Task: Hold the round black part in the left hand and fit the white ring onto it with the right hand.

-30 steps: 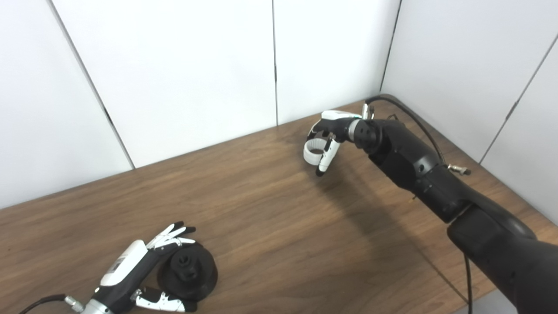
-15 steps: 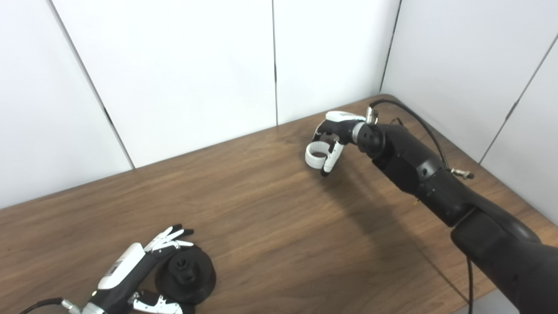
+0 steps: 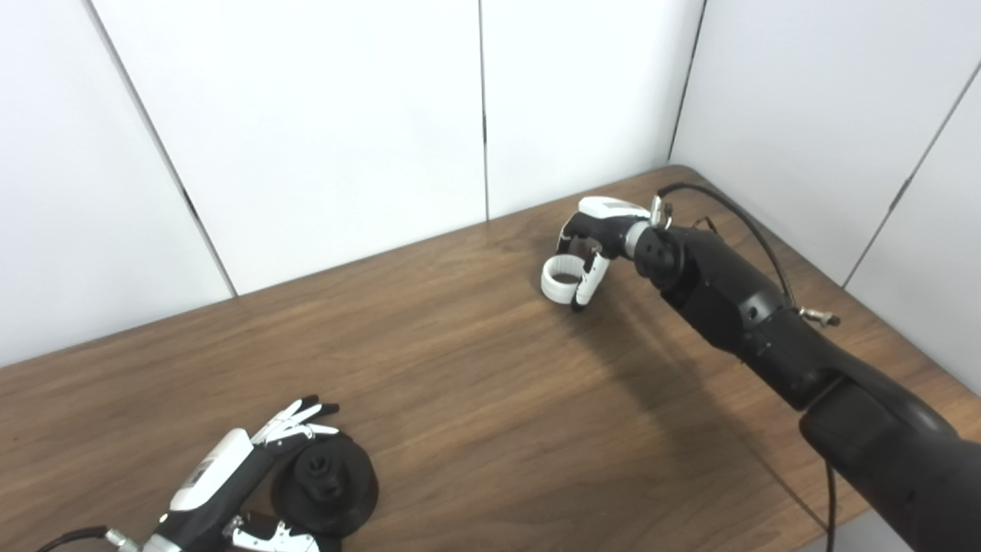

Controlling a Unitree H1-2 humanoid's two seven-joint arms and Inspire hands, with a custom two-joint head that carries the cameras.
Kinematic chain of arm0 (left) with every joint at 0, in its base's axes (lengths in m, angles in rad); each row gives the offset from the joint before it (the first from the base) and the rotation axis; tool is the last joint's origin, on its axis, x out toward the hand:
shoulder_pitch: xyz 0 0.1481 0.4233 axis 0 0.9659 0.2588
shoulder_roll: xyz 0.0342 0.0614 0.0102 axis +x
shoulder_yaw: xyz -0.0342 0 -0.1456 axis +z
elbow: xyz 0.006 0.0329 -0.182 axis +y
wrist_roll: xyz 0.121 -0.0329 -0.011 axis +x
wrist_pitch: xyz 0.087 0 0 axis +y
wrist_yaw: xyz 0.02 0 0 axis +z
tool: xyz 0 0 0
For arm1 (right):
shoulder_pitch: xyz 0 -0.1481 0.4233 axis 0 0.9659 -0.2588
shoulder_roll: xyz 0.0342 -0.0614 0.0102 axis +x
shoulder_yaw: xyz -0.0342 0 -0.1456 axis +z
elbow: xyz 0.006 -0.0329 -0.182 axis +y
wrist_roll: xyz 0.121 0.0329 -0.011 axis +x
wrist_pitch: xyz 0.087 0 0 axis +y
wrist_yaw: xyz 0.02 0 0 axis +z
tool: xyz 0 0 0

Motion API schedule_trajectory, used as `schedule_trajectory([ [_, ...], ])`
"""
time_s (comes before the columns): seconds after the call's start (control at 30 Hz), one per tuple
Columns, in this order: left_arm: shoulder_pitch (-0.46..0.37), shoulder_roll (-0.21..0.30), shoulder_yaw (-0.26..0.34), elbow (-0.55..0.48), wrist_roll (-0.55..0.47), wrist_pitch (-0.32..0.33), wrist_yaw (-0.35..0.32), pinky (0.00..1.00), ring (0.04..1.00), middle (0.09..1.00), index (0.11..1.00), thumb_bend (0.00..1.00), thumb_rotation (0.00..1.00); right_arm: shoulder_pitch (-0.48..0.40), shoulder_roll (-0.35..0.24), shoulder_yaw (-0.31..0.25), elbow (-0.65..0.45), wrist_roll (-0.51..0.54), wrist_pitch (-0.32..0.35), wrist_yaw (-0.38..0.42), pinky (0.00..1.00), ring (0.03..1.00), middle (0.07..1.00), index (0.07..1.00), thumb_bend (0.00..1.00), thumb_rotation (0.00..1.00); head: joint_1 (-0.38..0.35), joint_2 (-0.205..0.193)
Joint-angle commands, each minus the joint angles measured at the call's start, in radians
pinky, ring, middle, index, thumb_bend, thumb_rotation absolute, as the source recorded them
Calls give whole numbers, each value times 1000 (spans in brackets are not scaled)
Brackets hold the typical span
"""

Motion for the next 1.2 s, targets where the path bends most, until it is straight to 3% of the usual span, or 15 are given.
schedule_trajectory([
  [0.0,51,39,-23,45,39,16,-81,965,1000,930,488,522,67,-31,-21,-14,-21,1,-40,-37,888,863,828,486,524,131,-1,1],
  [0.23,48,33,-28,56,42,15,-74,952,1000,930,487,523,67,-29,-21,-13,-14,-3,-76,-71,846,835,796,481,520,130,1,1],
  [0.47,47,31,-29,51,54,15,-72,963,1000,931,488,522,69,-17,-14,-49,-33,43,-134,-110,795,806,773,481,520,130,44,12],
  [0.6,47,26,-33,50,65,16,-63,926,1000,927,487,522,70,-6,-10,-71,-73,79,-153,-100,817,819,771,481,521,129,86,18],
  [0.83,53,7,-19,47,74,27,-82,965,1000,936,488,522,69,15,-12,-61,-172,82,-149,-69,845,866,798,481,522,131,126,23],
  [1.17,64,-16,-6,26,91,47,-87,968,1000,930,487,523,67,50,-1,-67,-284,121,-155,-39,828,875,813,480,524,133,244,52],
])
